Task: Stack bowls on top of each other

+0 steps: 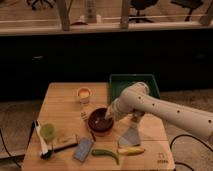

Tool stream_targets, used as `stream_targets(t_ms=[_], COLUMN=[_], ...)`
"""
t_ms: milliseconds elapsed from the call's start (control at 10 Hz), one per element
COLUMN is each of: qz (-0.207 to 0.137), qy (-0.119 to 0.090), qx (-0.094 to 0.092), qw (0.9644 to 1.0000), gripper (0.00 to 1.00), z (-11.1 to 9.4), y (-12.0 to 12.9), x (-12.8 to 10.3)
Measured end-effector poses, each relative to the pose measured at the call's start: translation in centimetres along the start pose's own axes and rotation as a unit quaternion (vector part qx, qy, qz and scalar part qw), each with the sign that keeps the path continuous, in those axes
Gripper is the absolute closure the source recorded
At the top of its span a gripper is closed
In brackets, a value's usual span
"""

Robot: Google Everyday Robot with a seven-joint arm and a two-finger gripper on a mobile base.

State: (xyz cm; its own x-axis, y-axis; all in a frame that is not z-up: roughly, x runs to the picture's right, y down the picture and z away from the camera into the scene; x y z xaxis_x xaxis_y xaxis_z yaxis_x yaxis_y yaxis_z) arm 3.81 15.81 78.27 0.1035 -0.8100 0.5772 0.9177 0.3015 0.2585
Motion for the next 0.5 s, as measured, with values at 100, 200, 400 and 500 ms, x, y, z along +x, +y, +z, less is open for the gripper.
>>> stream_targets(t_ms=[100, 200, 400, 500], qz=[0.0, -0.002, -0.002, -0.003], qy=[-0.001, -0.002, -0.002, -0.002], qx=[0.002, 0.005, 0.01, 0.012], qw=[1.0, 1.0, 0.9999, 0.9999], gripper=[0.2, 0.2, 0.2, 0.2], z=[0.04, 0.1, -0.01, -0.07], y=[0.01, -0.09, -0.07, -0.08], x=[-0.04, -0.09, -0.12, -0.17])
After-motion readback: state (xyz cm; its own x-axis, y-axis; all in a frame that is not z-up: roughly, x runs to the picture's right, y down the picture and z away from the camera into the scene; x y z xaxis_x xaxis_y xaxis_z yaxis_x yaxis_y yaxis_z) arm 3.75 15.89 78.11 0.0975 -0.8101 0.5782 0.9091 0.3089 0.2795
